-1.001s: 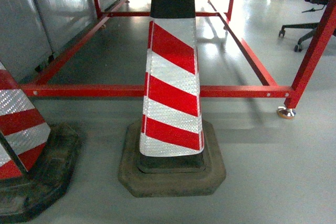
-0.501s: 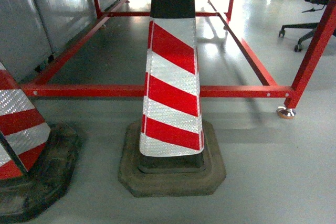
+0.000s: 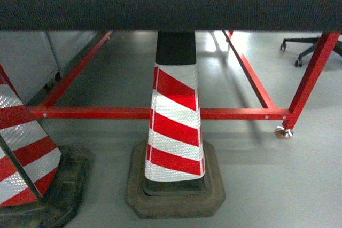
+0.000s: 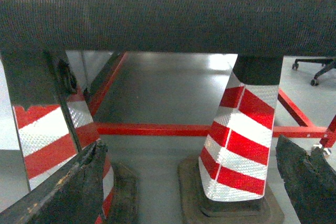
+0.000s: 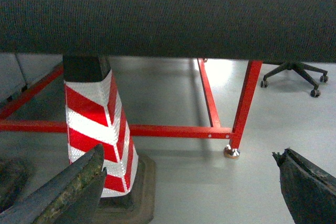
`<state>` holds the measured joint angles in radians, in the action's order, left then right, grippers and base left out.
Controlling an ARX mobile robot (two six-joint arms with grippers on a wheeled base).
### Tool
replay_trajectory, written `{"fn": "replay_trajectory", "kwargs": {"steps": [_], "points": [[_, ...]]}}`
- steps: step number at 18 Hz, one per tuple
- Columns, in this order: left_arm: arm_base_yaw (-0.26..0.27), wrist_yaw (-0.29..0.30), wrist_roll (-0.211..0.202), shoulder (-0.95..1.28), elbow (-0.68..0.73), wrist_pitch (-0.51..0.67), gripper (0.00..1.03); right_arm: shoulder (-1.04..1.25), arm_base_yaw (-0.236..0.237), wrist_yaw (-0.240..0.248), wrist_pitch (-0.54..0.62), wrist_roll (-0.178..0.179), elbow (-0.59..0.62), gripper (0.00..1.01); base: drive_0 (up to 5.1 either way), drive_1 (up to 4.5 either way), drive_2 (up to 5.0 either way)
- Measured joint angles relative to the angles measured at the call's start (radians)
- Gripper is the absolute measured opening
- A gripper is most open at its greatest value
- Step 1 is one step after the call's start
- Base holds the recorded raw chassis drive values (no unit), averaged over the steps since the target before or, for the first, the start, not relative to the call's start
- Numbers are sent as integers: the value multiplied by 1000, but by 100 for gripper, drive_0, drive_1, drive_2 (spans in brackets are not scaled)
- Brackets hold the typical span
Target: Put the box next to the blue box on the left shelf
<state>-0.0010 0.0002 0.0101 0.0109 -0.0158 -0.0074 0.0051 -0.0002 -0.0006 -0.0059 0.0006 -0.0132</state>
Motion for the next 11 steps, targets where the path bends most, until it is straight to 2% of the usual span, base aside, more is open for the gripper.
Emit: {"fn": "replay_trajectory", "kwargs": {"steps": [11], "points": [[0,0,0,0,0,1,98,0,0,0,0,3,0,98,0,0,0]]}}
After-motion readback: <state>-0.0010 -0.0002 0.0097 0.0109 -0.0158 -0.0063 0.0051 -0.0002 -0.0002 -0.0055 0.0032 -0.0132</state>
